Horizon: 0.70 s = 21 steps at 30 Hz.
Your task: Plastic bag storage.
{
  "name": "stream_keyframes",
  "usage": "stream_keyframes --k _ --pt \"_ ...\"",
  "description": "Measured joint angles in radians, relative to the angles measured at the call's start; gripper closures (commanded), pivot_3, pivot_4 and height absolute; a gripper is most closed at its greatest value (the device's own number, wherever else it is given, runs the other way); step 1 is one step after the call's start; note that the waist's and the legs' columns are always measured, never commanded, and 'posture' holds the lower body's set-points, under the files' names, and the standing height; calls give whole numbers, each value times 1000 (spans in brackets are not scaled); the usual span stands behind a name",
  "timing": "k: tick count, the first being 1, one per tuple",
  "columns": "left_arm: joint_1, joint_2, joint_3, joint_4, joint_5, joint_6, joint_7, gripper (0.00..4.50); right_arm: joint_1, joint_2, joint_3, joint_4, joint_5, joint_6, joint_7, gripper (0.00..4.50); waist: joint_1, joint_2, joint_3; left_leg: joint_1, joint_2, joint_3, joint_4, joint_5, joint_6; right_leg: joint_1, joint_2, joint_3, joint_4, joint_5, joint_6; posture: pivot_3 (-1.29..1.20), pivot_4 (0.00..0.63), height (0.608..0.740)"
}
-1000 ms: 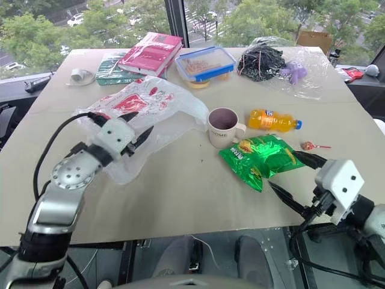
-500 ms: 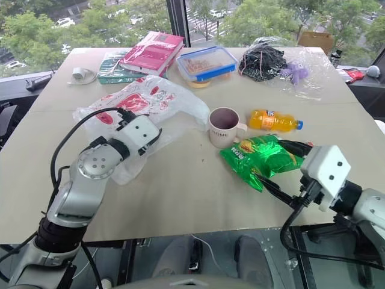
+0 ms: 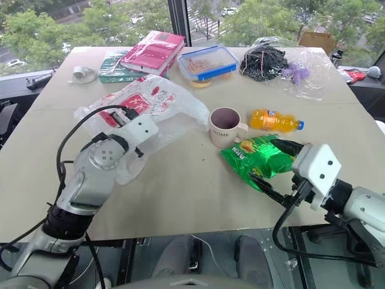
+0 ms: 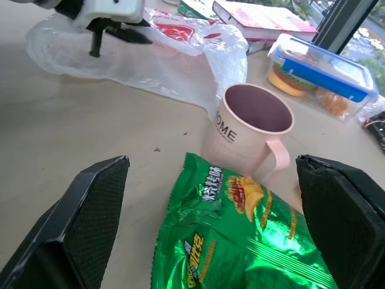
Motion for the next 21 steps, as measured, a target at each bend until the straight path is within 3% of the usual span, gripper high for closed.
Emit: stream_keyframes --k 6,13,17,21 --pt "-113 -43 90 57 -103 -20 -6 4468 -30 1 37 5 -19 -10 -15 0 -1 -1 1 0 0 0 1 0 0 0 0 0 1 0 1 0 150 740" --pt "-333 -32 242 206 -215 -45 11 4468 -186 17 226 47 -119 93 -164 0 -2 -2 1 0 -1 0 2 0 0 0 0 0 2 1 2 0 150 740" --pt "-345 -34 263 203 -260 -15 -3 4468 -339 71 372 160 -220 212 -288 0 -4 -2 1 -1 -4 0 2 1 -2 0 -1 0 2 2 4 0 150 740" --pt "-348 -31 267 191 -278 19 -4 4468 -461 132 427 304 -276 274 -343 0 -3 -2 2 -1 -5 0 2 1 -2 -1 0 0 3 2 4 0 150 740"
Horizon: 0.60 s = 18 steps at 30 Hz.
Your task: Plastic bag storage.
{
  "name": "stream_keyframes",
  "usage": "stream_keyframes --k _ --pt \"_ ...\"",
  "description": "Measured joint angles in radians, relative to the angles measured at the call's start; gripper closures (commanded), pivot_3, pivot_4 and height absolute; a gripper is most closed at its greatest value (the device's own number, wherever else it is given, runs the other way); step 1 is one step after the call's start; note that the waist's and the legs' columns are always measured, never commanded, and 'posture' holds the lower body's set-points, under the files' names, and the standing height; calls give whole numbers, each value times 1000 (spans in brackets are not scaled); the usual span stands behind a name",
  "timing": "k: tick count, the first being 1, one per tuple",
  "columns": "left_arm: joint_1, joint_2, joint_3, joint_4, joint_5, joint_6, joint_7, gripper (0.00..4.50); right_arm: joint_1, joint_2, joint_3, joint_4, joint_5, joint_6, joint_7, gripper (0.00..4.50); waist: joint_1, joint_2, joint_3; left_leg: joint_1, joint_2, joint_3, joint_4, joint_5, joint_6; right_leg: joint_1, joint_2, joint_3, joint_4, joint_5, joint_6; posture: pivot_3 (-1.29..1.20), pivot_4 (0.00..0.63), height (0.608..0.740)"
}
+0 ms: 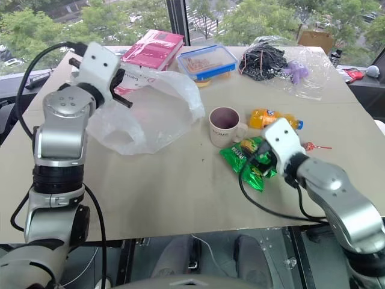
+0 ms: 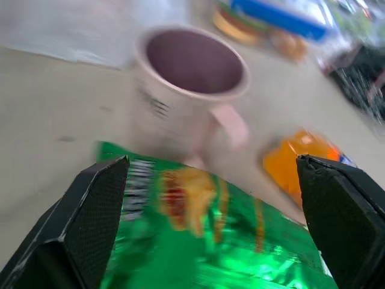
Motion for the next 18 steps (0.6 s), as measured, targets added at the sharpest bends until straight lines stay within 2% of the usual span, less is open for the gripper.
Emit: stream_keyframes --k 7,12,18 --pt "1 1 1 -1 -14 7 13 4468 -98 -3 54 194 -61 -8 66 0 1 0 0 -1 -1 -1 0 0 0 0 0 0 0 0 0 0 150 740" --pt "19 0 1 -14 -23 14 20 4468 -200 39 61 377 -71 -81 147 0 -8 0 0 -1 -1 -1 0 0 1 0 1 0 0 0 0 0 150 740" --pt "22 3 1 -17 -33 23 21 4468 -267 60 102 512 -62 -171 323 0 -10 0 0 -1 -1 -2 0 0 1 0 1 0 0 0 0 0 150 740"
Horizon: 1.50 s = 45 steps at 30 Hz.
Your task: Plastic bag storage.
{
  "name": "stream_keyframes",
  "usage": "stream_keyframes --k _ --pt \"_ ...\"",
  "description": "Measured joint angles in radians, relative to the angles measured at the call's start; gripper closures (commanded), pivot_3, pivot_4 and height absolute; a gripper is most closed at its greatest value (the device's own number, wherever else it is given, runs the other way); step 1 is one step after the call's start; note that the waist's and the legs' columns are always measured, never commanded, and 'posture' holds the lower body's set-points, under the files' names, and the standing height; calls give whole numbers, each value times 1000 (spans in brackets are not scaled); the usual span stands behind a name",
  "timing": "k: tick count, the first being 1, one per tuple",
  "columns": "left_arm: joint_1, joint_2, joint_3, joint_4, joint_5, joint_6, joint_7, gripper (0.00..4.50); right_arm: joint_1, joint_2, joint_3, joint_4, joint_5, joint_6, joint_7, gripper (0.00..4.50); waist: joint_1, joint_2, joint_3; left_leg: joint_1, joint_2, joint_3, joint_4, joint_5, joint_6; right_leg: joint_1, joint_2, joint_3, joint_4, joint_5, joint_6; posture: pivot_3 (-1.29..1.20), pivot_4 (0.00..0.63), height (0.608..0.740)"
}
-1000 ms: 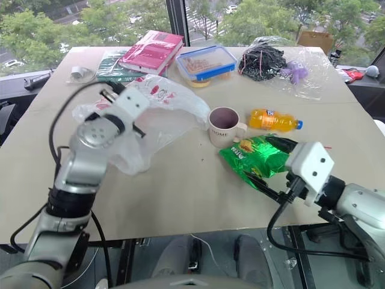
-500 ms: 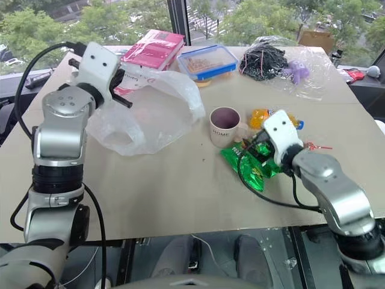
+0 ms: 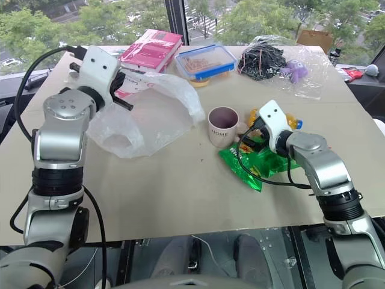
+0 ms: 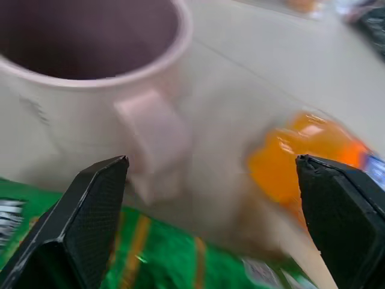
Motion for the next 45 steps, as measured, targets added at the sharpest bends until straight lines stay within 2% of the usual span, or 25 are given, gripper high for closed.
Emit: stream_keyframes --k 10,13,17,18,20,28,31,35,41,45 --pt "25 8 2 -36 -17 11 8 4468 -69 -1 28 128 -10 -78 183 0 -3 0 0 0 0 -1 0 0 0 0 0 0 0 0 0 0 150 740" --pt "31 10 2 -39 -17 18 14 4500 -72 8 30 141 -21 -85 199 781 -4 0 0 0 0 -1 0 0 -1 0 0 0 0 0 0 0 150 740" --pt "31 10 2 -39 -18 19 17 4500 -73 23 31 160 -36 -98 202 2848 -4 0 0 0 0 -1 0 1 -1 0 0 0 0 0 0 0 150 740" --pt "31 10 2 -39 -19 19 17 4500 -73 23 31 160 -37 -98 202 3151 -4 0 0 0 0 0 0 1 -1 0 0 0 0 0 0 0 150 740" --pt "31 10 2 -39 -21 19 17 4500 -73 23 31 159 -38 -100 207 4124 -4 0 0 0 0 0 0 1 -2 0 0 0 0 0 0 0 150 740" --pt "30 9 2 -39 -61 20 12 4500 -72 30 7 -7 8 7 183 4126 -5 0 0 -1 1 -1 0 1 -2 -1 -1 0 1 0 0 0 150 740" --pt "23 8 5 -39 -92 28 0 4500 -82 105 -2 -126 48 116 119 4126 -7 0 0 -1 1 -1 0 1 -2 -1 -1 0 1 0 0 0 150 740" --pt "-4 7 5 -39 -121 37 -10 4500 -150 235 23 -180 81 222 39 4126 -13 1 0 -1 1 -1 0 1 -2 -2 -1 0 2 0 0 0 150 740" --pt "-23 8 10 -62 -167 79 -24 4500 -258 382 81 -86 59 257 -55 4126 -12 1 0 -1 0 -1 0 2 -4 -3 -1 -1 2 0 0 0 150 740" --pt "-20 10 31 -140 -226 135 -49 4500 -306 444 88 80 0 235 -119 4126 -14 1 0 -12 -1 -2 3 3 -5 -13 -2 -1 5 1 1 0 150 740"
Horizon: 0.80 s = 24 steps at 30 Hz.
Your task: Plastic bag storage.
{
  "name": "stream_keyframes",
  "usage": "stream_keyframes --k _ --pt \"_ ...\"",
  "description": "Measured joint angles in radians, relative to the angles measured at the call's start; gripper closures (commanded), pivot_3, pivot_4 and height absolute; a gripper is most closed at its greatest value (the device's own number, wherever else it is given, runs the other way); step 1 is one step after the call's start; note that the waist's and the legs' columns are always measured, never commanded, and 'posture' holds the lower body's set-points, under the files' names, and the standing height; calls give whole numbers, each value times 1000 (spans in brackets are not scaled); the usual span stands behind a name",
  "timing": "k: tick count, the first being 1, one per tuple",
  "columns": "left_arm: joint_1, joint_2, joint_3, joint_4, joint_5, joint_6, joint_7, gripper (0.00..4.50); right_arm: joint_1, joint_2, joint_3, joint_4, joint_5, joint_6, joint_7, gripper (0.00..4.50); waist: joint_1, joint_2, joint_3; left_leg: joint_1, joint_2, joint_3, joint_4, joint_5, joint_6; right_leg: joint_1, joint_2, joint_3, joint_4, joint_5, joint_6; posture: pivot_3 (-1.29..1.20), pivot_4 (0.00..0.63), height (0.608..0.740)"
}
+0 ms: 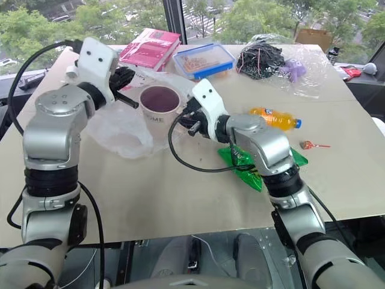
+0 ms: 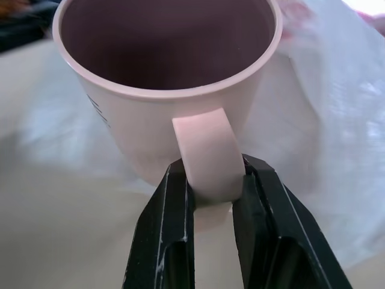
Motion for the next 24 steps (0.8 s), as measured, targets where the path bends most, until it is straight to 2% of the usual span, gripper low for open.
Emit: stream_keyframes --k 7,11,16,19,20,21,24 --pt "20 -7 21 -119 -92 113 1 4500 -121 131 21 304 -96 -139 -57 4126 -10 1 0 -2 -1 1 0 1 -2 -6 1 2 9 0 0 0 150 740" --pt "63 -6 19 -178 -124 165 4 4500 -229 237 -18 485 -117 -249 -111 4126 -27 1 1 -1 -1 1 0 2 -3 -6 1 2 9 0 0 0 150 740" --pt "106 -4 14 -213 -145 189 14 4500 -364 305 -88 739 -120 -395 -131 4126 -27 1 1 -1 0 0 0 2 -4 -6 0 2 9 0 0 0 150 740" --pt "113 -7 14 -219 -147 189 27 4500 -412 311 -101 912 -122 -481 -91 4126 -28 1 1 -1 -1 0 0 2 -4 -6 0 2 8 0 0 0 150 740" --pt "118 -11 13 -222 -148 188 29 4500 -418 312 -101 965 -126 -506 -77 3055 -28 1 1 -1 -1 0 -1 2 -4 -6 0 2 8 0 0 0 150 740" --pt "124 -15 11 -222 -148 185 31 4500 -425 313 -102 1022 -134 -538 -82 2736 -28 1 1 -1 -1 0 -1 2 -4 -6 0 2 9 0 0 0 150 740" --pt "139 -23 6 -221 -148 173 47 4500 -441 313 -123 1109 -152 -612 -127 1346 -29 1 1 -1 0 0 -3 3 -5 -7 -1 2 10 0 -1 0 150 740"
